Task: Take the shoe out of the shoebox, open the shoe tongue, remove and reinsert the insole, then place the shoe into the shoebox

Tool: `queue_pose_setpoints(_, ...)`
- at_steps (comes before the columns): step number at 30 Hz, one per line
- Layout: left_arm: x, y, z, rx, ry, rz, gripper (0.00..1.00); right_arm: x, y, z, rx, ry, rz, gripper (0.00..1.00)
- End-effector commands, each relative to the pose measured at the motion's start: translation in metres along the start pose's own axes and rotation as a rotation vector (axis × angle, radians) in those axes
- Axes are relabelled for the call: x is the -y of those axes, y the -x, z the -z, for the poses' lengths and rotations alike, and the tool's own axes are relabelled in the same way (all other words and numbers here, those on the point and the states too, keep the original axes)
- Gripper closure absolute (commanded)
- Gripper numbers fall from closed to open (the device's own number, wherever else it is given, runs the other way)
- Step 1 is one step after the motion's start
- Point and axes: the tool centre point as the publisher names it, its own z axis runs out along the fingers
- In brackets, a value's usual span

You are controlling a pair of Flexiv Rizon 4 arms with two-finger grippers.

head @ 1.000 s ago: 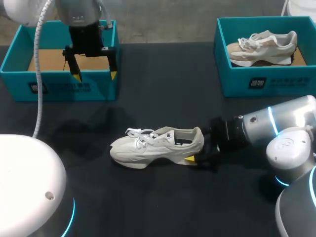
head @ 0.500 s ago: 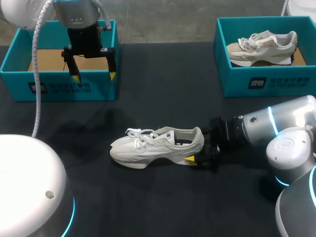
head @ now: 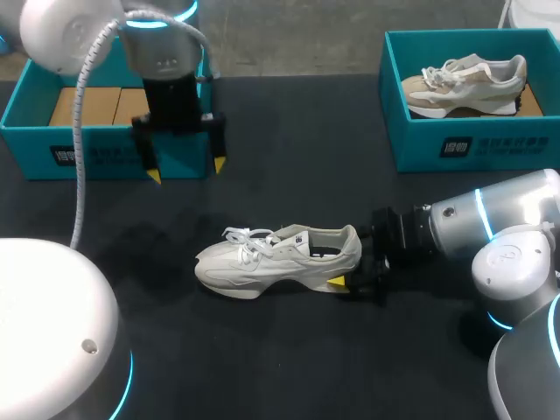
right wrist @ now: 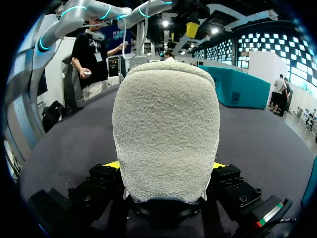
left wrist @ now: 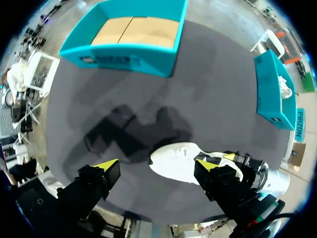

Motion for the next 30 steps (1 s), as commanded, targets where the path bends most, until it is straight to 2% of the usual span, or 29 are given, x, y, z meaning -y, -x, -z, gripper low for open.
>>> queue_pose_setpoints(1, -0.013, -0.021, -0.012, 0.047, -0.009, -0.008, 0.00, 0.001, -0.003, -0.001, 0.000, -0.006, 0.000, 1.00)
queue_pose_setpoints(9, -0.056, -0.066, -0.025, 0.042, 0.025, -0.100, 0.00, 0.001, -0.003, -0.001, 0.000, -0.006, 0.000, 1.00)
queue_pose_setpoints(15, -0.076, -0.095, -0.035, 0.053, 0.035, -0.209, 0.00, 0.001, -0.003, -0.001, 0.000, -0.006, 0.000, 1.00)
queue_pose_setpoints(21, -0.076, -0.110, -0.048, 0.073, 0.036, -0.271, 0.00, 0.001, -0.003, -0.001, 0.000, -0.006, 0.000, 1.00)
queue_pose_setpoints(30, -0.067, -0.117, -0.057, 0.085, 0.041, -0.328, 0.00, 0.001, -0.003, -0.001, 0.000, -0.006, 0.000, 1.00)
